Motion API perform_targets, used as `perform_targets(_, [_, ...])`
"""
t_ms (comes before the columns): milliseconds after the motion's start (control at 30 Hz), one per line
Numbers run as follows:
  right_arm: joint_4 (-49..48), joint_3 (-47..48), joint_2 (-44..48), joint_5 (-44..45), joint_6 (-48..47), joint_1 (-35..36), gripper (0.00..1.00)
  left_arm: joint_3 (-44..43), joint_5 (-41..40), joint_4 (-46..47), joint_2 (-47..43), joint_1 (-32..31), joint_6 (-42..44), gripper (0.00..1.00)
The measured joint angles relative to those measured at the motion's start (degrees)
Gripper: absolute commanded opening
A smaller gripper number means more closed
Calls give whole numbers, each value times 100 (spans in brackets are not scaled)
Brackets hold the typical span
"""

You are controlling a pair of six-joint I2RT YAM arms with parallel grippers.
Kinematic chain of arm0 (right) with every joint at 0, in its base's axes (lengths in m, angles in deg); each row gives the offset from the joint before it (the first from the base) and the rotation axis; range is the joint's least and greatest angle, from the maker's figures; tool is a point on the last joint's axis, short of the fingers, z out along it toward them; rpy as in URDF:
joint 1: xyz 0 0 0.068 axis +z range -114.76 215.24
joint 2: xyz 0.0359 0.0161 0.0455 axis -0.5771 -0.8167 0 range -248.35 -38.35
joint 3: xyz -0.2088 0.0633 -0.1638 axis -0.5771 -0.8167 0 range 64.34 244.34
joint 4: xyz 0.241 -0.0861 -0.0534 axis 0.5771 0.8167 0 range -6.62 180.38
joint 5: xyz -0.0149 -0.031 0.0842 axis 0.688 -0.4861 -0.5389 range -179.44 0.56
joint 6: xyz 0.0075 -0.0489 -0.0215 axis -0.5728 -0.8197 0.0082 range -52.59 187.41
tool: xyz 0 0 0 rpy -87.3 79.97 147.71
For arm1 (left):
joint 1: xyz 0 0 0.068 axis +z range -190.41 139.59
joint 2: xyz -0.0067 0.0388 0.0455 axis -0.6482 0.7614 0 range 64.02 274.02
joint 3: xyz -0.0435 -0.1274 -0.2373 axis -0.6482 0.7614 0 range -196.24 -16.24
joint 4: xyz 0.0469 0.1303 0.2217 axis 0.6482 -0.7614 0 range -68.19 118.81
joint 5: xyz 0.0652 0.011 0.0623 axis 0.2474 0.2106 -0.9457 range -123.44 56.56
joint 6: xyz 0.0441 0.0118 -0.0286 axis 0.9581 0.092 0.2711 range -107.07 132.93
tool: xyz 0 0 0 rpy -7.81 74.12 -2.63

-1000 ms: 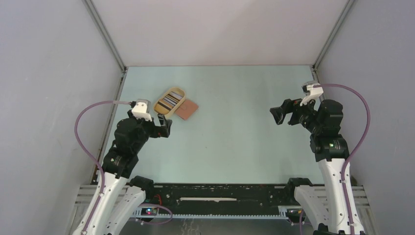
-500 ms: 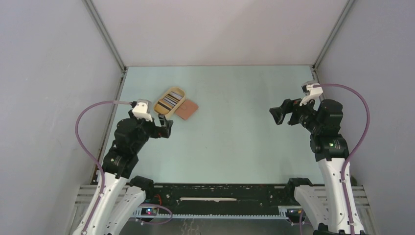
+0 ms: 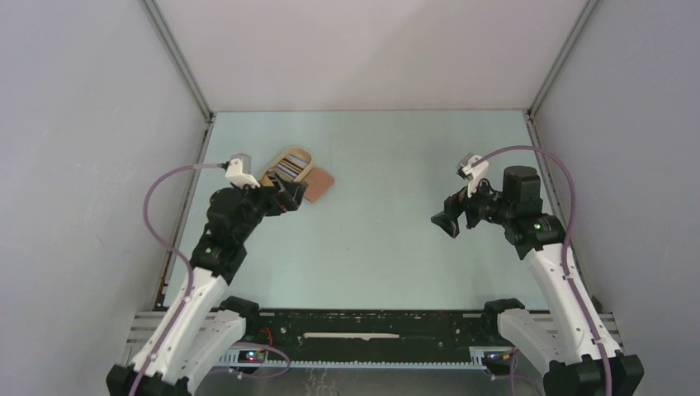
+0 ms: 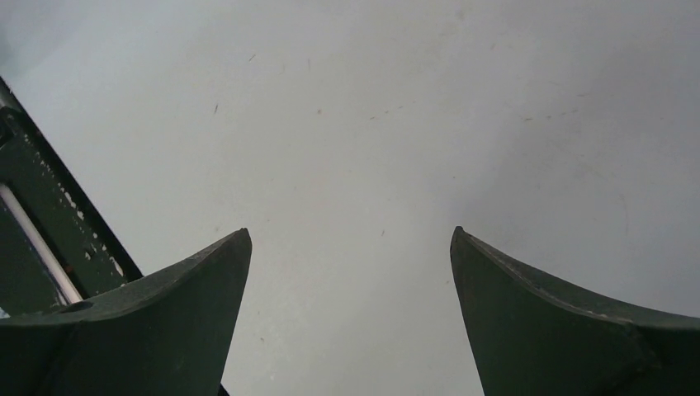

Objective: Put the credit cards into the card holder
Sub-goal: Move the card holder to the center of the board.

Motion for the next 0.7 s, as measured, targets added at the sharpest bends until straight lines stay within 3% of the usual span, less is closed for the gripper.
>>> perform_targets(267, [304, 48, -81, -168, -275, 114, 100, 337, -57, 1338, 2159, 11, -1235, 91])
perform_targets(567, [313, 81, -81, -170, -254, 160, 100, 348, -293, 2677, 4017, 299, -2494, 71])
perform_targets(700, [313, 83, -83, -153, -249, 164, 100, 348, -431, 2986, 4603, 435, -3021, 68])
